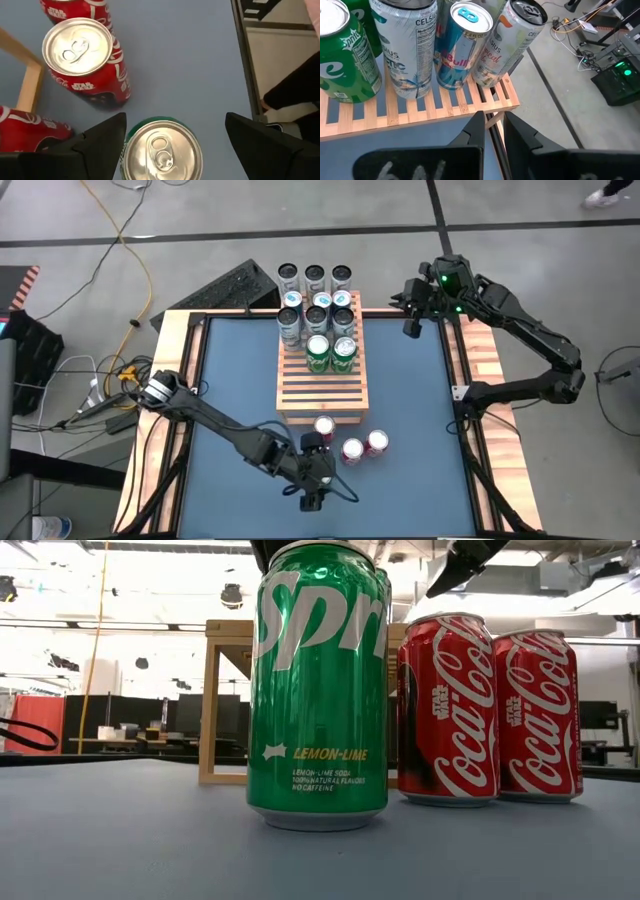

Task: Place canned beverage on shelf
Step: Put the green soda can on the shelf aligned with the other green soda cans

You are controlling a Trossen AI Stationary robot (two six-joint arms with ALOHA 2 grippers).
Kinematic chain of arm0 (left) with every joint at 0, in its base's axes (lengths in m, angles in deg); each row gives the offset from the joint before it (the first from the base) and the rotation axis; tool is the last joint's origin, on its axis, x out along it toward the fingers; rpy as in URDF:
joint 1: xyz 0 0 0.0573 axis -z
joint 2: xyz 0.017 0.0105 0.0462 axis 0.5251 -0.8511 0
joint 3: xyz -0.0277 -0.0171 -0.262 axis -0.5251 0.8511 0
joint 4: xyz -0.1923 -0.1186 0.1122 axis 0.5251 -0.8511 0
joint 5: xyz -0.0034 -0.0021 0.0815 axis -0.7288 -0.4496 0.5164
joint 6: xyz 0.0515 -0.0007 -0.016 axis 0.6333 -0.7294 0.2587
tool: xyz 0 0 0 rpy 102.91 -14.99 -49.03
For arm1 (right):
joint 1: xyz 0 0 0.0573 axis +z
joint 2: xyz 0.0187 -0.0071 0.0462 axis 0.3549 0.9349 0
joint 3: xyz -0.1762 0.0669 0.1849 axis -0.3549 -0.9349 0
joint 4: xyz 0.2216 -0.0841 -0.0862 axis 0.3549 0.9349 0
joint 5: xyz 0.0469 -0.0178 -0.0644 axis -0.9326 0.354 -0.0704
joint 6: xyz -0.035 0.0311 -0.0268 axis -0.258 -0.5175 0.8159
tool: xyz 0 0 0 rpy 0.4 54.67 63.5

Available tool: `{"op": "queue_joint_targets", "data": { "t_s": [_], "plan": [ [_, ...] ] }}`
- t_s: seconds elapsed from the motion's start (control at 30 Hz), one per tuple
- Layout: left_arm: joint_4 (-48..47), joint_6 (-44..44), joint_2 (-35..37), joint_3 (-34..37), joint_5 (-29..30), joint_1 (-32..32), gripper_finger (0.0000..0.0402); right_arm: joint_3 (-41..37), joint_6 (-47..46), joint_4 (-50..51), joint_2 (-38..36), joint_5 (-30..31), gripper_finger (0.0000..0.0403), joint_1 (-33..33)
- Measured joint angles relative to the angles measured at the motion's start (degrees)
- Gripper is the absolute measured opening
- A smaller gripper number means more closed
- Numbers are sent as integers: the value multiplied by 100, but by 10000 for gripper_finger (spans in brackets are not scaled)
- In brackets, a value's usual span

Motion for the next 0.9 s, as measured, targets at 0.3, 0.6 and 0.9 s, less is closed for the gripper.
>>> {"op": "queue_joint_targets", "data": {
  "t_s": [0.3,0.6,0.9],
  "plan": [
    [-470,-140,-7,-6,377,121,325,0,-1,64,1,0,64,1],
    [-499,-263,-152,-7,353,127,325,0,-1,141,11,-1,64,1],
    [-555,-387,-209,-6,257,115,321,0,2,134,11,-1,64,1]
  ]
}}
